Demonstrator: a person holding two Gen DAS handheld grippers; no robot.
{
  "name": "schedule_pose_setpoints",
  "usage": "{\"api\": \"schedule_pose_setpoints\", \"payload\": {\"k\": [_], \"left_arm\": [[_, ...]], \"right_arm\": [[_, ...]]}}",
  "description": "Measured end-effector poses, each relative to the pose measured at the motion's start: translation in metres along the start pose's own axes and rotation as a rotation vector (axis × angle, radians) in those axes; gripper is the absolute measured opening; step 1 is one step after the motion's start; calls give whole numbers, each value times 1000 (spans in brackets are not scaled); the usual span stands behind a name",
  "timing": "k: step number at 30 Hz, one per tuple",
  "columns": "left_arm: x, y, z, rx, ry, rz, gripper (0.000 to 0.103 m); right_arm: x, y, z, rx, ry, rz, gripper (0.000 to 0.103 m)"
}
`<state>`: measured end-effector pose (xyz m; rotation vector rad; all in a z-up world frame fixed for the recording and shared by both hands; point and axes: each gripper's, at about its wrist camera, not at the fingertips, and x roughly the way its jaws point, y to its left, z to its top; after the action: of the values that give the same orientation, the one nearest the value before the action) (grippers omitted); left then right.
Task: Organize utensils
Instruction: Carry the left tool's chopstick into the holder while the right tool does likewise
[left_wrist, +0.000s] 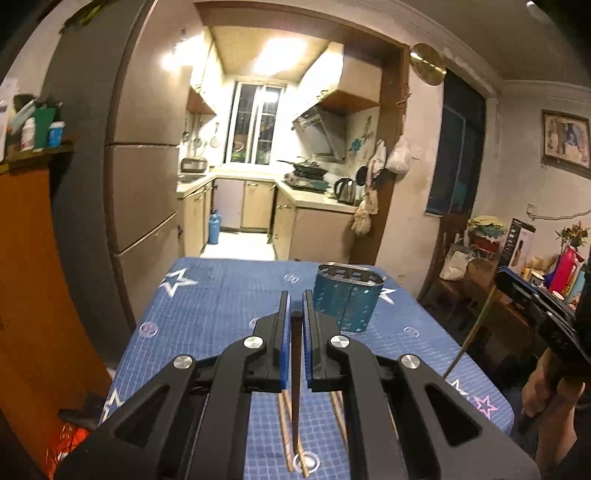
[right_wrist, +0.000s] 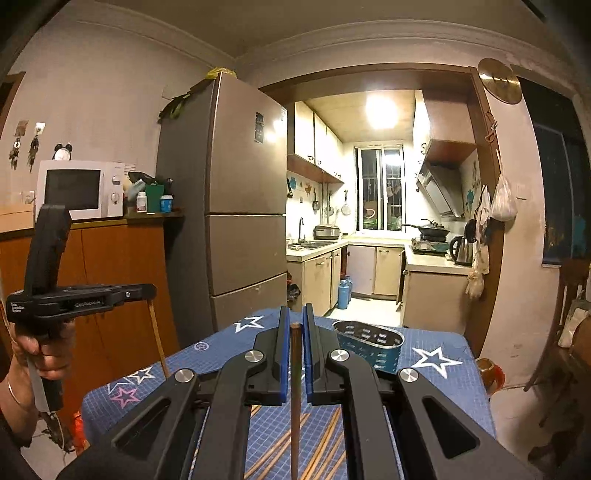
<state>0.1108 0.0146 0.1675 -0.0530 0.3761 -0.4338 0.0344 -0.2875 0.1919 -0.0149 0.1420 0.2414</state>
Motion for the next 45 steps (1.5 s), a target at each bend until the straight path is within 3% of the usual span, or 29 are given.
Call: {"api": "schedule_pose_setpoints", "payload": {"k": [6, 11, 17, 21, 27, 33, 37, 45], "left_arm": [[28, -28, 38, 60, -64, -43, 5], [60, -57, 90, 109, -204, -53, 5], [124, -78, 136, 85, -285, -89, 5], [172, -84, 152, 79, -309, -73, 5], [231, -71, 157, 42, -300, -84, 5], [273, -49, 135, 7, -225, -81, 5], [282, -44, 114, 33, -195, -53, 5], [273, -28, 109, 14, -176, -37, 5]], "right_arm": [[20, -24, 29, -3, -6, -47, 8], [44, -56, 69, 10, -69, -120, 8], [95, -95, 101, 66, -141, -177, 8], [142, -114, 108, 78, -148, -235, 8], [201, -143, 99, 99, -127, -293, 8], [238, -159, 68, 128, -68, -303, 8], [247, -159, 47, 127, -27, -301, 9], [233, -155, 26, 130, -12, -317, 9]]}}
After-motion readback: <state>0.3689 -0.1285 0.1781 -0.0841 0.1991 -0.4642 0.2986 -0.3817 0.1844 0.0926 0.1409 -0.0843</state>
